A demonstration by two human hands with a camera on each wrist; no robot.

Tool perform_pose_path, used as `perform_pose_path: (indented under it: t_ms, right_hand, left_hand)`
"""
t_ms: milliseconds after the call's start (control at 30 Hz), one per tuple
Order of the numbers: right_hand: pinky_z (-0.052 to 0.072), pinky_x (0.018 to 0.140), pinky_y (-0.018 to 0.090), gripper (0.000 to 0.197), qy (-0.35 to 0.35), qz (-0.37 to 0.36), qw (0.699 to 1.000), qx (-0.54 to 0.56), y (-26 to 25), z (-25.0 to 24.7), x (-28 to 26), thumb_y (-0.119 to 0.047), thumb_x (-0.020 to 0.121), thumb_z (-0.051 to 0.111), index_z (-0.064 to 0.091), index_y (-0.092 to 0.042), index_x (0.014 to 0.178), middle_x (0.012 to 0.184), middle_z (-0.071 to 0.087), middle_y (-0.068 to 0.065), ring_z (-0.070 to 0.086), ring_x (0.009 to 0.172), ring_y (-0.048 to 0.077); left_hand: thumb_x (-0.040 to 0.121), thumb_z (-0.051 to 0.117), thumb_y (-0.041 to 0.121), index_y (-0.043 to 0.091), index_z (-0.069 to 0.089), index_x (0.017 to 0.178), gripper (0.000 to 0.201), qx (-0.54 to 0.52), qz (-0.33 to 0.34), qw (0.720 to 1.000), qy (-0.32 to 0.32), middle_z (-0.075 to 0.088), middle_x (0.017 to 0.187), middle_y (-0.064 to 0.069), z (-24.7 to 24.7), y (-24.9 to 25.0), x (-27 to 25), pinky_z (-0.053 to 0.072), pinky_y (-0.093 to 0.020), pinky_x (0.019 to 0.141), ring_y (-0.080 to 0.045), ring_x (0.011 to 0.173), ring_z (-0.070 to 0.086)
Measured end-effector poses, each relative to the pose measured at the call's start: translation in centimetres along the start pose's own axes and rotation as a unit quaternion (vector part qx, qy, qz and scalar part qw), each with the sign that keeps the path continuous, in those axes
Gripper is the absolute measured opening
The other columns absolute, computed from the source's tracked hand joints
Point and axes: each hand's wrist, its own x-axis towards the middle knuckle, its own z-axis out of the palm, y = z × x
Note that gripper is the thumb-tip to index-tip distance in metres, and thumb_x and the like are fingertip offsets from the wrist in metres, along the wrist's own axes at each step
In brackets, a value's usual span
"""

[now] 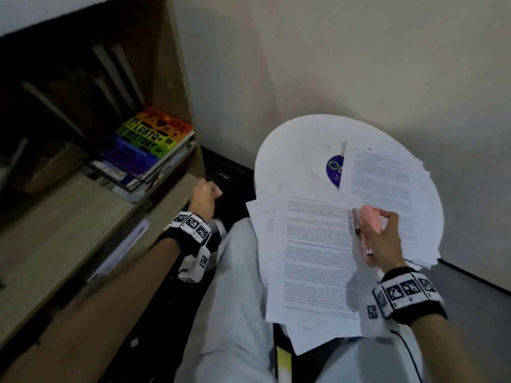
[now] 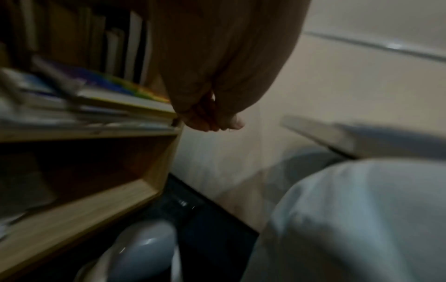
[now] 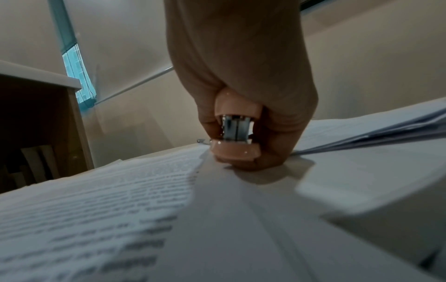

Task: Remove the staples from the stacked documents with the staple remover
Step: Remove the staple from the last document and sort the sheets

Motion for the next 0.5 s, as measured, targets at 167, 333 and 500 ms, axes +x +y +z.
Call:
perform_pose_path:
  t_ms: [167,333,500]
  right_hand:
    - [0.05,0.057,0.039,0.037,-0.002,-0.002,1.0,-0.024,0.2,0.3,0.2,-0.038,0.084,0.069,0.037,-0.047,0.1,0.102,0.061,0.02,0.06,0.078,0.033]
    - [0.044,0.056,0.032,0.034,0.005,-0.007,1.0,-0.012,-0.2,0.6,0.3,-0.025,0.091,0.063,0.037,-0.038,0.107,0.082,0.058,0.012,0.052,0.059,0.025]
    - [0.044,0.055,0.029,0.036,0.007,-0.009,1.0,-0.027,-1.1,1.0,-0.1,-0.022,0.091,0.063,0.039,-0.048,0.093,0.084,0.057,0.013,0.052,0.061,0.024]
  left_hand:
    - [0.09,0.05,-0.002,0.006,0.06,0.074,0.02,-0.011,-0.13,0.986,-0.1,0.061,0.098,-0.02,4.3,-8.0,0.1,0.041,-0.029,0.081,-0.028,0.1,0.058]
    - [0.094,0.05,0.009,-0.01,0.061,0.114,0.03,0.056,-0.129,0.983,-0.116,0.059,0.123,-0.025,7.4,-11.2,1.4,0.039,-0.039,0.1,-0.036,0.116,0.056]
    - [0.088,0.06,0.011,-0.007,0.067,0.106,0.027,0.088,-0.154,0.973,-0.15,0.066,0.11,-0.025,6.8,-11.9,2.8,0.048,-0.039,0.093,-0.036,0.109,0.062]
